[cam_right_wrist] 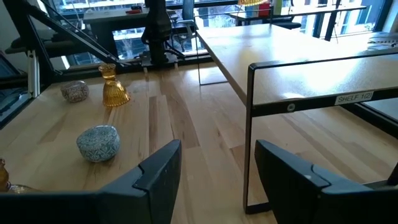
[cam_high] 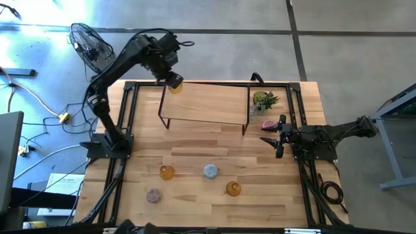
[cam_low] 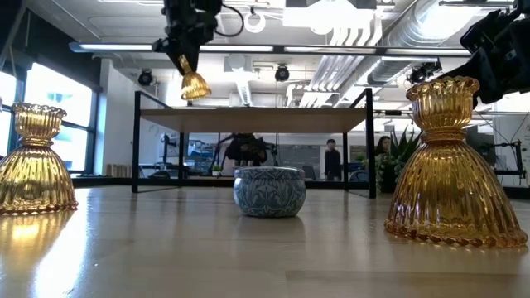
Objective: Pick & Place candle stick holders
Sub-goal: Put the top yellow candle holder on the shelf
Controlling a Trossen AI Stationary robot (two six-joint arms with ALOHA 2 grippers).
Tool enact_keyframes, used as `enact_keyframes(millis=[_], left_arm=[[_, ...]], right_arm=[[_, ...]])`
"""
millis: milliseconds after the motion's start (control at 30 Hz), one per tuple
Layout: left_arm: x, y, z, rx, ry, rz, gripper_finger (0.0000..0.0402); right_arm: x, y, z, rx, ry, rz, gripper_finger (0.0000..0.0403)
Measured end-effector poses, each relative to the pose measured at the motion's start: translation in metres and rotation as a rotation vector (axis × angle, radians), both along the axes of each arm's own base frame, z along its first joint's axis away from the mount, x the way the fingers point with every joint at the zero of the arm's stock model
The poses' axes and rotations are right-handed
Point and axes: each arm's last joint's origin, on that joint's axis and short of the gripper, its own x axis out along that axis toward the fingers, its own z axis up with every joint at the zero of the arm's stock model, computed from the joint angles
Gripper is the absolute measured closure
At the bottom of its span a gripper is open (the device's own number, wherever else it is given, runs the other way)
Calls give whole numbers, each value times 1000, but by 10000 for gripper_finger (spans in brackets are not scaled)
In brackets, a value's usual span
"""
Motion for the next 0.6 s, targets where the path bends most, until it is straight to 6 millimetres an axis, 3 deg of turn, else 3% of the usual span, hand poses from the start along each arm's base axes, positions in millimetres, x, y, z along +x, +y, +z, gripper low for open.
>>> enact_keyframes(millis=[333, 600], left_arm=[[14, 25, -27, -44, 68, -7, 244], [22, 33, -39, -77, 70, -14, 244]], right_arm=[[0, 0, 0, -1, 3, 0, 203], [0, 0, -1, -2, 6, 0, 203]])
